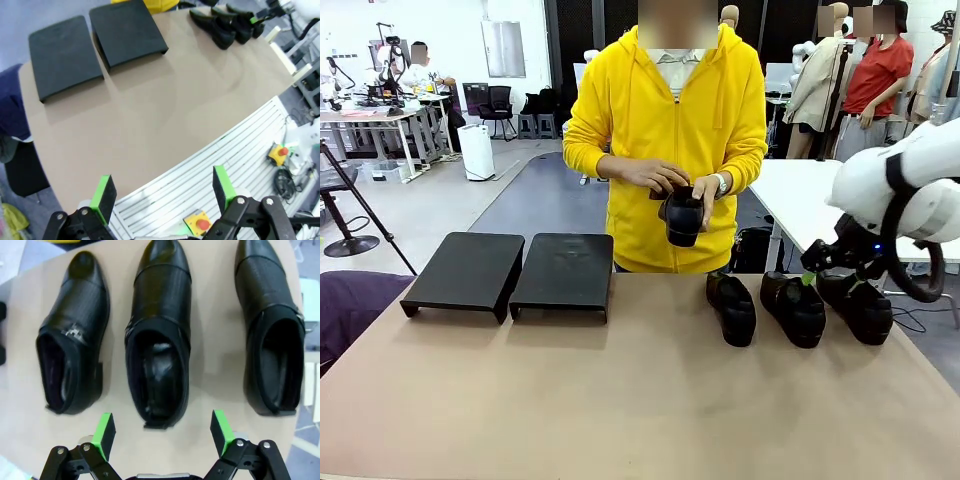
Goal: Organize the shoes by placing them on the stand.
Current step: Pick up one Shoe and place it in the middle of the table.
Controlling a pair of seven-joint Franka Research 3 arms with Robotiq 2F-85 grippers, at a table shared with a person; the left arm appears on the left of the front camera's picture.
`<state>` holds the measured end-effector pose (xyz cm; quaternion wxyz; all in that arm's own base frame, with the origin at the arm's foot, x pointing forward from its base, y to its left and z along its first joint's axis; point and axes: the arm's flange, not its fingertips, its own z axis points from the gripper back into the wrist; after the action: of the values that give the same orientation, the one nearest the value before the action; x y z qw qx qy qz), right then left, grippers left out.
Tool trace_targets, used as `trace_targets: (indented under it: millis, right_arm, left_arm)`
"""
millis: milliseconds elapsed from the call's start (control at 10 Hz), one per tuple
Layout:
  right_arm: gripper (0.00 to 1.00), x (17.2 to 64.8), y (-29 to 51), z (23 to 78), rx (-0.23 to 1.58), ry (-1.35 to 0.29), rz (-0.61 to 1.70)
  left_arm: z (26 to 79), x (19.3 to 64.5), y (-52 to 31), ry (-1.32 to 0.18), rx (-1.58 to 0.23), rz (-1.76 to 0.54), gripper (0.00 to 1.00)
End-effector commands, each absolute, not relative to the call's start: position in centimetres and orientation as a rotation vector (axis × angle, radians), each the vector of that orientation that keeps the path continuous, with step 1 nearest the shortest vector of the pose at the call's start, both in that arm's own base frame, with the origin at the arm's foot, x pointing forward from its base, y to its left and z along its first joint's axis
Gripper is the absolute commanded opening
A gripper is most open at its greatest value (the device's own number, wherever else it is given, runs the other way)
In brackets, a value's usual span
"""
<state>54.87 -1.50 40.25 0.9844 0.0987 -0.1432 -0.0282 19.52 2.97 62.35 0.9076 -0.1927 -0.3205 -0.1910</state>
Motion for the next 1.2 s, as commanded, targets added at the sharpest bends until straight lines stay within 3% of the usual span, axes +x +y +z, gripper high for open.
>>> trace_targets:
  millis: [0, 1000, 1100]
  right_arm:
    - [1.0, 56.3, -0.9, 39.4, 0.189, -0.301, -0.12]
    - [1.0, 59.2, -1.9, 33.5, 0.152, -0.375, -0.191]
    - [0.41, 59.4, -2.0, 33.5, 0.17, -0.352, -0.188]
  left_arm:
    - [62.4, 19.5, 3.1, -0.662, -0.406, -0.404, 1.0]
    - [62.4, 19.5, 3.1, -0.662, -0.406, -0.404, 1.0]
    - [62.4, 19.5, 3.1, -0.662, -0.406, -0.404, 1.0]
